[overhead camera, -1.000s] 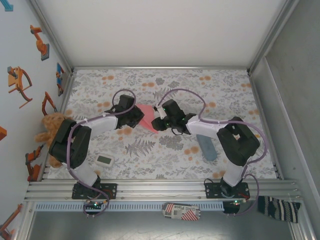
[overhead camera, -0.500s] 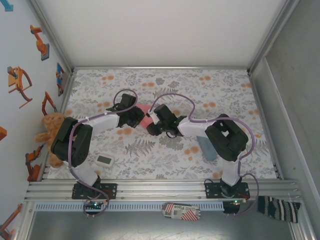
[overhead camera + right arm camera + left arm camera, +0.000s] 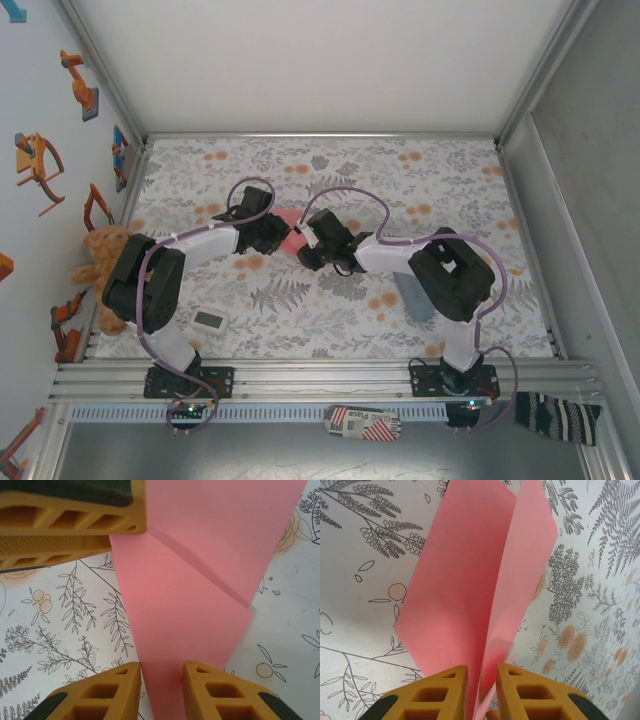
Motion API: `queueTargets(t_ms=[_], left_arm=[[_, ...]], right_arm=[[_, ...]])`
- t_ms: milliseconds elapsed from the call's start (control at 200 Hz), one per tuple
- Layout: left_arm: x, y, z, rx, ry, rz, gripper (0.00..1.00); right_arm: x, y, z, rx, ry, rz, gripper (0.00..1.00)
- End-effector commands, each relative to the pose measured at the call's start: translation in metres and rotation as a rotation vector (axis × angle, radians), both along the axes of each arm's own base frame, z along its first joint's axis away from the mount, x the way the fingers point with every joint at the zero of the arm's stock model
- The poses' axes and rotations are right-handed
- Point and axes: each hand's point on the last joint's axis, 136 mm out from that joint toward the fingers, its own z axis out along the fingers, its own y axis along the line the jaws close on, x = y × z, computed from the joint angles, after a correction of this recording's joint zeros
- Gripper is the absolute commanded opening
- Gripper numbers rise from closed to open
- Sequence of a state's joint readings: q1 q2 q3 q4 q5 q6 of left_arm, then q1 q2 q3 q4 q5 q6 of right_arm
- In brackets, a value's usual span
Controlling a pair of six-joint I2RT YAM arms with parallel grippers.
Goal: Fold a paper plane with a square sheet of paper (pick it up from the middle)
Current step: Fourth fold the wing at the center of the table.
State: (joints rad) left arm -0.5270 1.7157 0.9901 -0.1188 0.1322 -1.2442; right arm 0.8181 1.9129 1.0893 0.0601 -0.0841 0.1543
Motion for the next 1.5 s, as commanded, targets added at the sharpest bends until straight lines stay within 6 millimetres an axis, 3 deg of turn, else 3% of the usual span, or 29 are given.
queueTargets(t_ms=[0,526,771,851,936,1052,1497], left_arm=[[0.006,0.001,0.011,-0.013,-0.003,-0.014,0.25],[0.017,-0.014,-0.004,-0.14,0.049,-0.167,0.29],[0.016,-0.015,0.002,-0.154,0.028,-0.172,0.13],[0.016,-0.013,0.003,-0.159,0.033,-0.157,0.11],[0.017,-0.012,0.004,-0.171,0.039,-0.128,0.1],[0.018,-0.012,0.006,-0.179,0.049,-0.097,0.1],[0.015,-0.013,0.0,-0.179,0.079,-0.082,0.11]], right_arm=[[0.003,0.001,-0.003,-0.024,-0.028,0.011,0.25],[0.002,-0.004,-0.002,-0.044,-0.054,0.029,0.22],[0.004,-0.004,0.004,-0.036,-0.068,0.021,0.23],[0.004,-0.005,0.01,-0.024,-0.08,0.014,0.26],[0.004,-0.005,0.015,-0.014,-0.09,0.01,0.36],[0.004,-0.004,0.011,-0.014,-0.088,0.012,0.42],[0.014,0.007,0.001,-0.035,-0.083,0.015,0.33]])
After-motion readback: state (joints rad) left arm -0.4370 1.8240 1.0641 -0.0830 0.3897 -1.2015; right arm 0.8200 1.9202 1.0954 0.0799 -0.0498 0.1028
